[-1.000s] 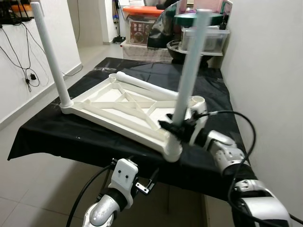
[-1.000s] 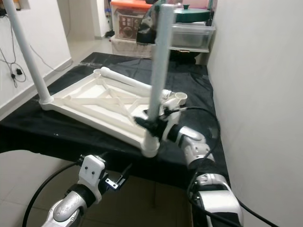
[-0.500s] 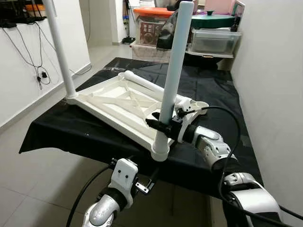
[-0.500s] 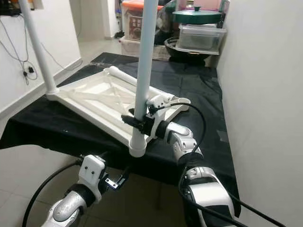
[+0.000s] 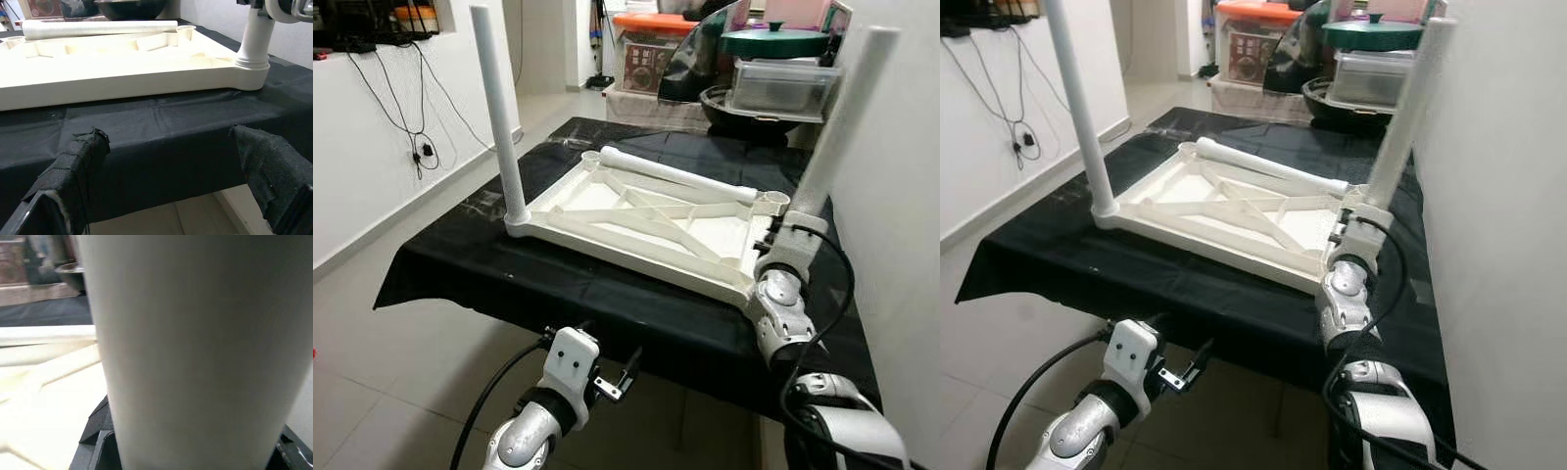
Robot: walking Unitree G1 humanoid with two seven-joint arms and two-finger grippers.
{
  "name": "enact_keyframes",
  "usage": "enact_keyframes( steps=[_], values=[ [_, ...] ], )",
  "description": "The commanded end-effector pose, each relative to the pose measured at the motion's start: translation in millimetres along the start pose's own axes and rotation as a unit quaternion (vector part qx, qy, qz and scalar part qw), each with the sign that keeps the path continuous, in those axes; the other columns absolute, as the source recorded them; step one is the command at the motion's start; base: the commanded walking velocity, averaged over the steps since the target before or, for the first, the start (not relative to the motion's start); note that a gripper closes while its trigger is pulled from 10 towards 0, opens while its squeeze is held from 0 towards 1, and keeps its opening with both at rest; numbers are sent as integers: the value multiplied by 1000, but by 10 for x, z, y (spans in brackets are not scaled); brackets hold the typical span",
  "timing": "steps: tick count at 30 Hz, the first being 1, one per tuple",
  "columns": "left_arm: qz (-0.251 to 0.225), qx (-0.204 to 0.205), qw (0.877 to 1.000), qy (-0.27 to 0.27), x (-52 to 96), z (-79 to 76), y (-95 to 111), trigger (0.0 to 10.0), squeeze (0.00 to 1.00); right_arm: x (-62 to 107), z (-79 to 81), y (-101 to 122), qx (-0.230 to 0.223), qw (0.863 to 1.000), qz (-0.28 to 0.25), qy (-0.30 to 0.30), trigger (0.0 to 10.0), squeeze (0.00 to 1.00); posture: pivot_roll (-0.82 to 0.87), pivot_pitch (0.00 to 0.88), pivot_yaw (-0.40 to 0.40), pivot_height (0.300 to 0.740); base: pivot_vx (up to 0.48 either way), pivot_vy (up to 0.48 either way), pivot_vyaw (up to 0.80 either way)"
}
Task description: Building children table
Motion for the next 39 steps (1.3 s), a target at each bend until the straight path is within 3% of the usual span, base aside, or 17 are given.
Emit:
enact_keyframes(
  steps=[1, 3, 4, 5, 6, 8, 9, 10, 11, 20, 24, 26, 28, 31, 36, 37, 39],
  values=[
    [9, 0, 1000, 0, 7, 2, -34, 10000, 0, 101, -36, -321, 8, 997, 64, -36, 5216, 0, 212, 0, -61, 740, 0, 0, 0],
    [9, 0, 1000, 0, 7, 2, -34, 10000, 0, 101, -36, -321, 8, 997, 64, -36, 5216, 0, 212, 0, -61, 740, 0, 0, 0],
    [9, 1, 1000, 0, 7, 1, -35, 10000, 0, 116, 22, -309, 5, 998, 57, -23, 10000, 16, 211, 0, -62, 740, 0, 0, 0],
    [9, 1, 1000, 0, 7, 1, -35, 10000, 0, 116, 22, -309, 5, 998, 57, -23, 10000, 16, 211, 0, -62, 740, 0, 0, 0],
    [9, 1, 1000, 0, 7, 0, -37, 10000, 0, 130, 93, -296, -7, 999, 52, 1, 10000, 1000, 212, 0, -62, 740, 0, 0, 0],
    [9, 2, 1000, 0, 8, 1, -38, 10000, 0, 146, 188, -266, -23, 998, 45, 32, 10000, 1000, 209, 0, -60, 740, 0, 0, 0],
    [10, 2, 1000, 0, 8, 1, -39, 10000, 0, 144, 256, -213, -40, 997, 34, 62, 10000, 576, 211, 0, -62, 740, 0, 0, 0],
    [10, 2, 1000, 0, 7, 2, -40, 10000, 0, 145, 289, -175, -49, 996, 27, 75, 10000, 576, 211, 0, -62, 740, 0, 0, 0],
    [10, 2, 1000, 0, 7, 3, -40, 10000, 0, 137, 339, -116, -67, 992, 18, 106, 10000, 0, 209, 0, -60, 740, 0, 0, 0],
    [10, 2, 1000, -1, 7, 1, -44, 10000, 0, 201, 615, 147, -101, 937, -12, 335, 10000, 0, 212, 0, -63, 740, 0, 0, 0],
    [10, 1, 1000, -1, 10, 2, -49, 10000, 0, 434, 756, 105, -92, 837, 40, 538, 10000, 0, 211, 0, -60, 740, 0, 0, 0],
    [10, 1, 1000, -1, 10, 2, -49, 10000, 0, 434, 756, 105, -92, 837, 40, 538, 10000, 0, 211, 0, -60, 740, 0, 0, 0],
    [10, 0, 1000, -2, 14, 0, -51, 10000, 0, 677, 826, 28, -51, 758, 65, 647, 10000, 0, 213, 0, -61, 740, 0, 0, 0],
    [11, 0, 1000, -3, 20, -3, -55, 10000, 0, 890, 841, -51, -12, 684, 82, 724, 10000, 0, 217, 0, -61, 740, 0, 0, 0],
    [11, 0, 1000, -2, 23, -4, -59, 10000, 0, 1038, 876, -91, 5, 636, 92, 766, 10000, 0, 223, 0, -66, 740, 0, 0, 0],
    [12, 0, 1000, -2, 25, -5, -61, 10000, 0, 1104, 924, -81, 4, 617, 91, 781, 7804, 0, 221, 0, -63, 740, 0, 0, 0],
    [12, 0, 1000, -2, 25, -5, -61, 10000, 0, 1104, 924, -81, 4, 617, 91, 781, 7804, 0, 221, 0, -63, 740, 0, 0, 0]
  ],
)
Point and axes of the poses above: a point about 5 cm out from each wrist's last joint towards the gripper, its own x axis pointing back from the gripper into the wrist, its own y axis along the axis of the wrist's last joint, z = x × y, the point moved 3 cm from there along -x, pointing out of the wrist towards the gripper, and after that the axes turned 2 degrees about -x, right-handed, at the moved point
